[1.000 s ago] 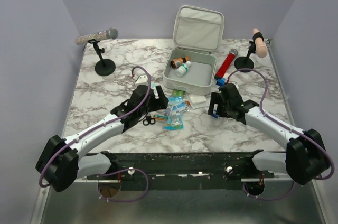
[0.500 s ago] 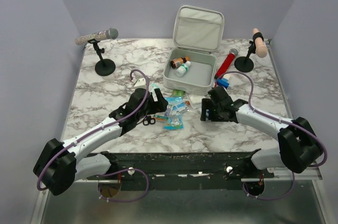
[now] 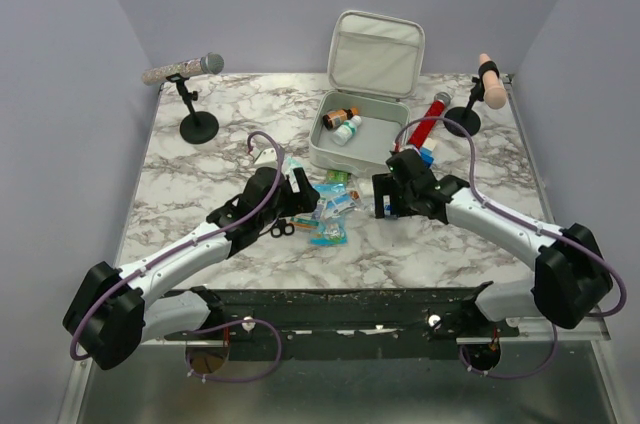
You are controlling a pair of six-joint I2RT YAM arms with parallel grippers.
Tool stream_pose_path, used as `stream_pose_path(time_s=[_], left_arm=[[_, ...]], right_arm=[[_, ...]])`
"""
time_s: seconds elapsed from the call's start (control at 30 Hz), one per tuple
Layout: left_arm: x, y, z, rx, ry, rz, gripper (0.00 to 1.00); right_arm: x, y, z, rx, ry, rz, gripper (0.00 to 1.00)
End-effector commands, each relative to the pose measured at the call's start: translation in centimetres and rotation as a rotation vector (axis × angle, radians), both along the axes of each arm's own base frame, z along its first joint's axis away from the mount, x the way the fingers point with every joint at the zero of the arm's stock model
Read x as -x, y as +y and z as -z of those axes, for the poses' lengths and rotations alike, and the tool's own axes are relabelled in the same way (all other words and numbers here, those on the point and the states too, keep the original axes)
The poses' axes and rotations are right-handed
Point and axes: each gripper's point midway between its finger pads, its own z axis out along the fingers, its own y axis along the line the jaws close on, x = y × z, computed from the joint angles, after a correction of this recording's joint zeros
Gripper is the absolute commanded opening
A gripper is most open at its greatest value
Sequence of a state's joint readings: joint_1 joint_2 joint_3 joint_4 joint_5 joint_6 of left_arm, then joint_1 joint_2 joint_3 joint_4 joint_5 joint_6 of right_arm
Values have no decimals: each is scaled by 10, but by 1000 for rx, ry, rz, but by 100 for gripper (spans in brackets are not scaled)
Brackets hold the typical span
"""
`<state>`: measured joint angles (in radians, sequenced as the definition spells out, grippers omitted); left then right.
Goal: Organize the medicine kit
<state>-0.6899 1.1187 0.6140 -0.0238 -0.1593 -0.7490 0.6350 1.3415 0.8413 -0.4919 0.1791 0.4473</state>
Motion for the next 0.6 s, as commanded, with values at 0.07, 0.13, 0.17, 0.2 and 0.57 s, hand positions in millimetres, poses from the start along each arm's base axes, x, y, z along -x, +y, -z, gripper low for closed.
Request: stream_pose_path(time_s=[0.07, 0.13, 0.17, 0.2, 0.57], left_arm=[[5, -7, -3, 25, -5, 31, 90], [7, -7, -4, 24, -7, 36, 90], [7, -6, -3, 23, -6, 35, 90], [7, -6, -3, 23, -4, 36, 90], [10, -10, -4, 24, -7, 65, 90]], right_arm=[[-17, -16, 3, 200, -6, -67, 98], [-17, -11, 8, 194, 8, -102, 100], [-18, -8, 10, 191, 10, -117, 100], [-18, -7, 12, 189, 13, -127, 100], [-36, 8, 34, 230, 66, -185, 100]])
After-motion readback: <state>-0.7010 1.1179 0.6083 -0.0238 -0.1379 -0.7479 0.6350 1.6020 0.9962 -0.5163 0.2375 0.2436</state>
